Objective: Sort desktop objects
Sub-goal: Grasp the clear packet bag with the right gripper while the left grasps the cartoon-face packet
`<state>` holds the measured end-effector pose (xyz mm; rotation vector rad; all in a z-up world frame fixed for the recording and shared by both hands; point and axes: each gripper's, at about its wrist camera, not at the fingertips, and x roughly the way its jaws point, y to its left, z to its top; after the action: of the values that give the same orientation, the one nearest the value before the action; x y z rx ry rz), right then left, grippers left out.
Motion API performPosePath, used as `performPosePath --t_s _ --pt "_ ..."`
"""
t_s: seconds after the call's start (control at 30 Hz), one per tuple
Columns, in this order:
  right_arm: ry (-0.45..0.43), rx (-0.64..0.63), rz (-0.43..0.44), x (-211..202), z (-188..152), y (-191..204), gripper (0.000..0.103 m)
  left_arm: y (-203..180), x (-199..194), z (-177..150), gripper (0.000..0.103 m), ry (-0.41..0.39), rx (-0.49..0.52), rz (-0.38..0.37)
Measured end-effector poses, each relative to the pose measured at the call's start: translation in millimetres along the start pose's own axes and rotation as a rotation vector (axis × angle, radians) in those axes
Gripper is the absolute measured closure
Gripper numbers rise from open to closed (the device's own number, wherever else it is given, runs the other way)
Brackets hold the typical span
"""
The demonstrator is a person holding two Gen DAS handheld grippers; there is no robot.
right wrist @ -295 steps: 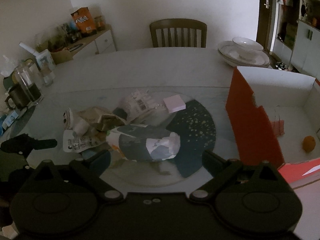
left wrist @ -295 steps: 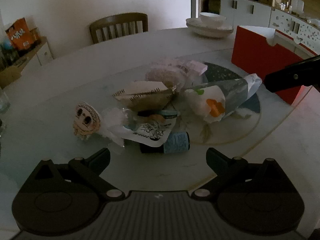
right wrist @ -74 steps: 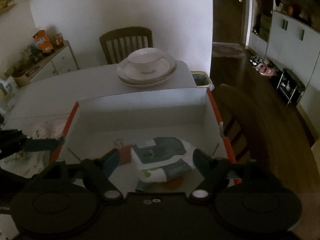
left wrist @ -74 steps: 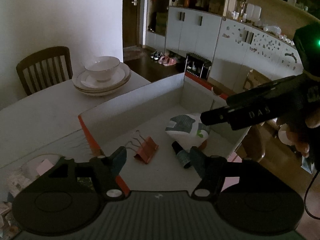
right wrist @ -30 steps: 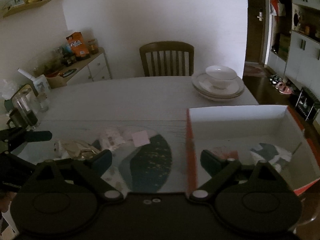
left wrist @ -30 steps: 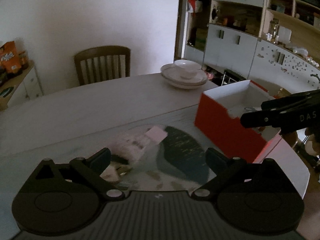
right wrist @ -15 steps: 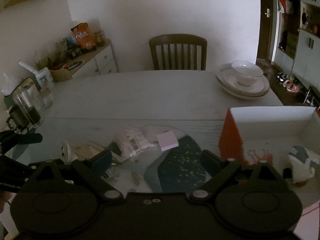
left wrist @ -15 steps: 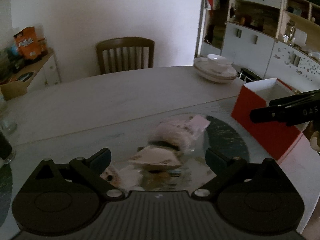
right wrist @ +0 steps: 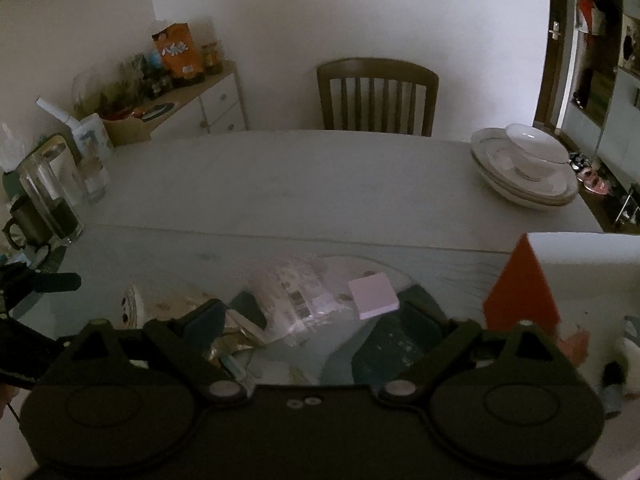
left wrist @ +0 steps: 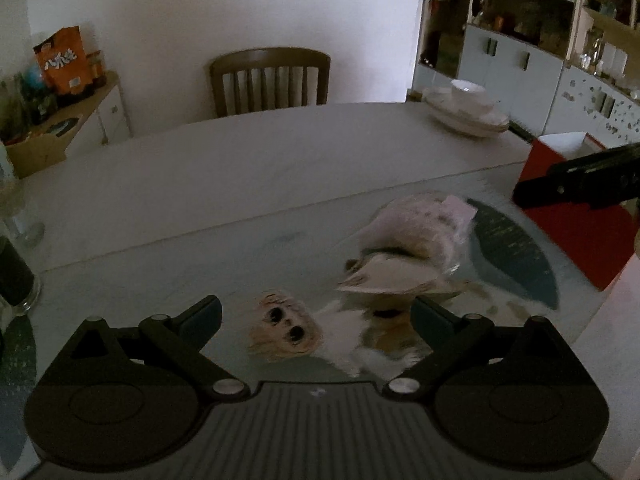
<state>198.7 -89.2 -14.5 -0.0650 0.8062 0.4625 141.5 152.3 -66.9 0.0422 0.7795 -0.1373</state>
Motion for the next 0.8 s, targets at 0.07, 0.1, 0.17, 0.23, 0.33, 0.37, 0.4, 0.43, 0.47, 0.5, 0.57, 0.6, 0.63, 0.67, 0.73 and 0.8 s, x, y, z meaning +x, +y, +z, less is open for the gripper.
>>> performPosePath --t_s 0.07,0.1,0.17,0.23,0.33,0.37,0.4,0.43,0.47,0.5,0.57,0.6,0.63,0.67,0.73,0.8 --pt "0.005 -0.007 0.001 7.1 2.2 3.8 0.009 6.8 5.5 -2.4 0.002 0.006 -0.001 0.006" --pt "0.007 -0.01 0.001 10.4 3.2 5.5 0.009 9.9 8.2 -3.6 0.002 0.01 -0.003 0.008" --pt "0.013 -0.019 0.001 17.3 5.3 8.7 0.009 15.9 14.0 -5.6 0.002 0.02 -0.007 0.014" --pt "0.019 -0.026 -0.002 23.8 6.7 11.0 0.009 19.9 19.4 -7.9 0.002 0.028 -0.009 0.015" --pt "0.029 -0.032 -0.004 33.9 8.8 14.1 0.01 23.2 28.1 -11.6 0.002 0.043 -0.012 0.015" --pt "0.032 -0.035 -0.007 37.6 9.1 14.3 0.01 23.8 30.6 -12.5 0.002 0.048 -0.015 0.016" --pt "0.038 -0.037 -0.009 41.8 9.6 14.4 0.01 24.1 32.5 -13.5 0.002 0.051 -0.018 0.011" --pt "0.043 -0.038 -0.01 45.5 9.9 14.1 0.01 24.5 33.8 -14.4 0.002 0.052 -0.02 0.006" --pt "0.049 -0.04 -0.013 49.4 9.9 14.1 0.01 24.6 35.0 -15.1 0.002 0.053 -0.017 0.006" --pt "0.053 -0.043 -0.016 53.5 10.2 14.0 0.011 24.7 36.3 -15.7 0.003 0.054 -0.014 0.004" --pt "0.06 -0.05 -0.02 60.9 10.4 13.6 0.011 25.0 38.6 -16.7 0.003 0.058 -0.015 0.005" --pt "0.064 -0.054 -0.024 65.2 10.1 13.2 0.011 25.9 40.0 -17.1 0.003 0.061 -0.021 0.0" --pt "0.07 -0.056 -0.026 69.0 10.2 12.7 0.011 26.6 41.2 -16.7 0.003 0.063 -0.025 -0.005" --pt "0.077 -0.059 -0.025 73.5 10.0 12.5 0.011 27.0 42.4 -16.7 0.003 0.064 -0.027 -0.005" --pt "0.091 -0.068 -0.027 81.2 9.8 12.3 0.012 27.9 44.6 -17.2 0.003 0.066 -0.032 -0.008" --pt "0.102 -0.081 -0.027 88.0 9.3 13.3 0.012 29.0 46.4 -17.1 0.003 0.068 -0.043 -0.014"
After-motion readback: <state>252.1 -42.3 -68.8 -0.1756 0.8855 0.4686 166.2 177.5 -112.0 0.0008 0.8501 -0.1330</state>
